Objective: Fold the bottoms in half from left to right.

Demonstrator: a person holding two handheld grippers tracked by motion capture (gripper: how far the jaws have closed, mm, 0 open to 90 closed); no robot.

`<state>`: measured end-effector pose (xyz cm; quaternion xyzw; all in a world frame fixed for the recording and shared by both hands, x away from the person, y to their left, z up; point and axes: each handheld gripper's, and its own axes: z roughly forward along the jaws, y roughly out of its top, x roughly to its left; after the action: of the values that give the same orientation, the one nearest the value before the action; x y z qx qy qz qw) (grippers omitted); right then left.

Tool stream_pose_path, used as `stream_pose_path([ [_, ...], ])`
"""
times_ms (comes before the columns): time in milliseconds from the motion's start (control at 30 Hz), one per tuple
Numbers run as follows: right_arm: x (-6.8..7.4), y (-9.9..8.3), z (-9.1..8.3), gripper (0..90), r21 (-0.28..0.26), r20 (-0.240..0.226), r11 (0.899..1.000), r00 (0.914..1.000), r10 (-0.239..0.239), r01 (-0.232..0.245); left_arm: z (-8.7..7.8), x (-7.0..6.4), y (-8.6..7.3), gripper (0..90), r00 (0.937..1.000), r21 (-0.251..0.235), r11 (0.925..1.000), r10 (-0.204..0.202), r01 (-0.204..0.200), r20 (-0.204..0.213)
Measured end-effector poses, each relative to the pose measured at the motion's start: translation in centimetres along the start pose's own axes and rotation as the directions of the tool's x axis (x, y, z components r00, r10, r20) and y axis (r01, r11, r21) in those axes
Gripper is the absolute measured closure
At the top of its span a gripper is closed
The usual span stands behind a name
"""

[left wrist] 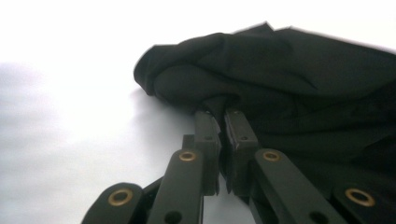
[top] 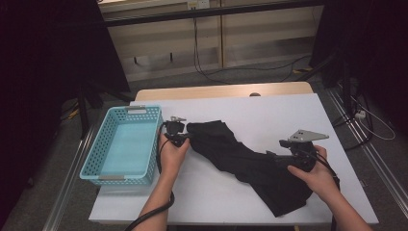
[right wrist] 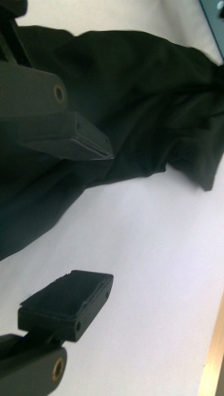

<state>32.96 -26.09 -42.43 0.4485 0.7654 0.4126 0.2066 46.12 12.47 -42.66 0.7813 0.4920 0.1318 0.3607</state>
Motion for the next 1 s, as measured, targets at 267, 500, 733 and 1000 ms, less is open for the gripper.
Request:
stream_pose_path([
  [267,0.3,-1.4,-1.2,33.2,0.042,0.002,0.999,1.0,-0.007,0.007,0.1,1.5,-0.1,83.7,0.999,0.002,0.9999,-0.015,0.015,-0.042],
  [500,2.1,-3.0,-2.3,43.6,0.079,-0.044,0.996,0.9979,-0.047,0.051,-0.2,0.7,-0.8,49.3,0.9992,0.023,0.9991,0.037,-0.037,-0.013],
  [733,4.1,-4.4,-3.0,52.3,0.115,-0.112,0.991,0.9919,-0.059,0.072,-1.7,-0.5,-1.6,29.1,0.9961,-0.012,0.9963,0.085,-0.085,-0.024],
  [1000,5.9,-4.4,-2.2,62.8,0.146,-0.085,0.979,0.988,-0.129,0.14,-2.5,-1.2,-3.2,23.4,0.9891,-0.014,0.9893,0.145,-0.145,-0.025],
])
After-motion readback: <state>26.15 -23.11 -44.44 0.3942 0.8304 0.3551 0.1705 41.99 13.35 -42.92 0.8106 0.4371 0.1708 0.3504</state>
